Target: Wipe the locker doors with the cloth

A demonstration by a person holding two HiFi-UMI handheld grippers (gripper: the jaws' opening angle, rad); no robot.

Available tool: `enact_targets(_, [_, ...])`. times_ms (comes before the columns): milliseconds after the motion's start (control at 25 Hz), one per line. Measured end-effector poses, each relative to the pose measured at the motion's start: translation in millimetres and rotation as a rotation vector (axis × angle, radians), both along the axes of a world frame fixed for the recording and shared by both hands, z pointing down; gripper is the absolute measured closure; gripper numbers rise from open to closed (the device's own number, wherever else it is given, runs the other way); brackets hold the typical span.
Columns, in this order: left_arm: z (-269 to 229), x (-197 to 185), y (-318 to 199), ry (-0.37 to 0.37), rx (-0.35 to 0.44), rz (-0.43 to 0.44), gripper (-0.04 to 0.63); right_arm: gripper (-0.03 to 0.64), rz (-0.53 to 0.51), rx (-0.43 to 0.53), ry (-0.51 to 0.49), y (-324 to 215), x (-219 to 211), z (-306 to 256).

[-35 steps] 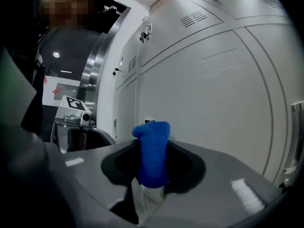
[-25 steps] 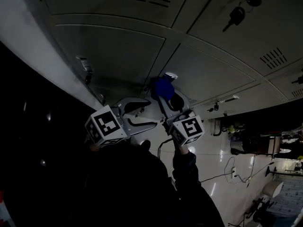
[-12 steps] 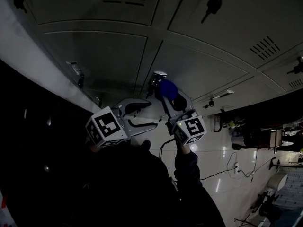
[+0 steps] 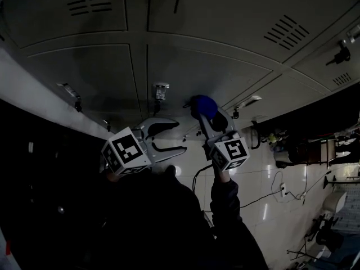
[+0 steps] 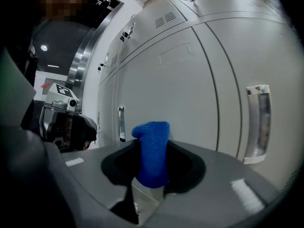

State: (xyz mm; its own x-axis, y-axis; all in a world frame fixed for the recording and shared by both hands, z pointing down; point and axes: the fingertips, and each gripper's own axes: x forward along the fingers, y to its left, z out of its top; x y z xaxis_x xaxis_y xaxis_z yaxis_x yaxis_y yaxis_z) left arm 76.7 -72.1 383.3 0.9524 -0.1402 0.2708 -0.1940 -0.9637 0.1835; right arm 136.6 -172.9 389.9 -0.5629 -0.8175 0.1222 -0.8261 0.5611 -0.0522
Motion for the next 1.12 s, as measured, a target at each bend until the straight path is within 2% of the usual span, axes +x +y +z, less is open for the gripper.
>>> enact_targets(160, [-1.2, 19.6, -0.2, 0.007, 0.013, 0.016, 0.331, 0.489, 0.045, -0.008, 0.014, 0.1, 31.2, 2.8])
enact_targets(400, [0.6, 44.2, 4.3, -0.015, -0.011, 0.048, 0.331, 0.489, 0.113, -0.026, 0.014, 1.2, 72.4, 8.5])
enact_targets(600, [4.0, 54.2, 6.3, -0.02, -0.014, 0.06, 0.332, 0.489, 0.134, -0.032, 0.002, 0.8, 88.5, 12.3])
enact_targets(880, [10.6, 46.3, 6.9, -0.028, -0.035, 0.04, 0.331, 0.489, 0.121, -0.016, -0.017, 8.3, 81.7, 9.5])
enact_targets(1120, [18.4, 22.0, 9.9, -0.036, -0.052, 0.024, 0.332, 0.491, 0.05, -0.007, -0.012, 21.1, 33.2, 14.6])
